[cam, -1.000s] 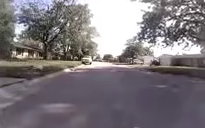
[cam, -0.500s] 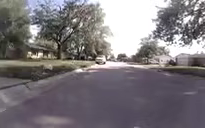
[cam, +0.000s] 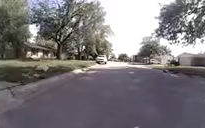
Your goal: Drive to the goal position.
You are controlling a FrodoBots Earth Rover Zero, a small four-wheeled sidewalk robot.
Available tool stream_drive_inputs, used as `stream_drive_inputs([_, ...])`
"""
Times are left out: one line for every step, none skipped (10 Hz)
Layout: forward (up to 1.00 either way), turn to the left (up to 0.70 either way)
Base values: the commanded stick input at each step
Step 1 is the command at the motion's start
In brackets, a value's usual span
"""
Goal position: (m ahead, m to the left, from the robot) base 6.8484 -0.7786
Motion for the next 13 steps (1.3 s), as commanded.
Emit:
stream_drive_inputs([1.00,-0.30])
stream_drive_inputs([1.00,-0.02])
stream_drive_inputs([1.00,0.00])
stream_drive_inputs([1.00,0.00])
stream_drive_inputs([1.00,0.00])
stream_drive_inputs([1.00,0.00])
stream_drive_inputs([1.00,0.00])
stream_drive_inputs([1.00,0.00])
stream_drive_inputs([1.00,0.00])
stream_drive_inputs([1.00,0.00])
stream_drive_inputs([1.00,0.00])
stream_drive_inputs([1.00,0.00])
stream_drive_inputs([1.00,0.00])
